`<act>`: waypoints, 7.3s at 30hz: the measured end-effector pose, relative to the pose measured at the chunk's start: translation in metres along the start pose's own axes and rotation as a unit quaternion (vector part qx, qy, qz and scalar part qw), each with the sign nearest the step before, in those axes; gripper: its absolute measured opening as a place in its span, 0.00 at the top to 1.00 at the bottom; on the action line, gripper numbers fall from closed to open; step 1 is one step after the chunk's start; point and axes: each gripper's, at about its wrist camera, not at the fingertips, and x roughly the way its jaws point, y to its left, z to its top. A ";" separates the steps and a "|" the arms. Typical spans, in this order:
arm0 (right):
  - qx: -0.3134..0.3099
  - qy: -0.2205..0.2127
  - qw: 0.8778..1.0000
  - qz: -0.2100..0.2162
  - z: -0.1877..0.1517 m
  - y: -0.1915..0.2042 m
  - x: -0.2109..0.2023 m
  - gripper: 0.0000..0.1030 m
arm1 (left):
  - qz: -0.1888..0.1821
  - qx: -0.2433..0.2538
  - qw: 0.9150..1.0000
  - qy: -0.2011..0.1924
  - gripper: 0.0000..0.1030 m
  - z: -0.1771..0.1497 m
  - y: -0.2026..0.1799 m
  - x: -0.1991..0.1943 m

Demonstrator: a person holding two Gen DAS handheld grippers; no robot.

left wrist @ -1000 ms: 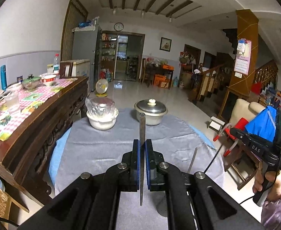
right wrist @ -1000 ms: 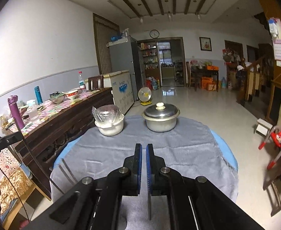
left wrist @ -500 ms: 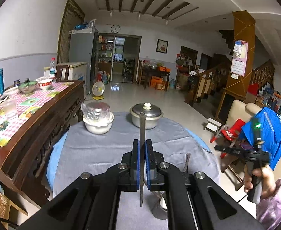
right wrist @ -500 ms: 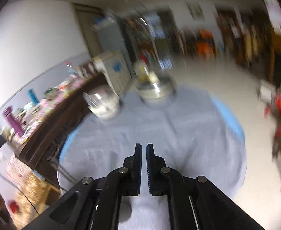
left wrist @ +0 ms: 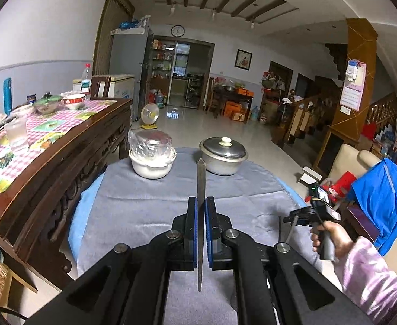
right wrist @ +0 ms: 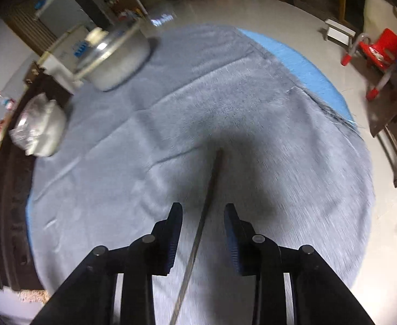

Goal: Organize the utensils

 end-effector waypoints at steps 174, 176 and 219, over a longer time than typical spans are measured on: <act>-0.212 -0.317 0.913 0.143 -0.339 0.078 -0.295 0.32 | 0.191 0.059 0.980 0.001 0.10 -0.073 -0.053 -0.115; -0.216 -0.320 0.912 0.141 -0.344 0.080 -0.299 0.32 | 0.194 0.057 0.979 0.000 0.10 -0.074 -0.054 -0.118; -0.183 -0.323 0.926 0.066 -0.391 0.089 -0.283 0.22 | 0.221 0.089 0.971 0.027 0.05 -0.117 -0.082 -0.127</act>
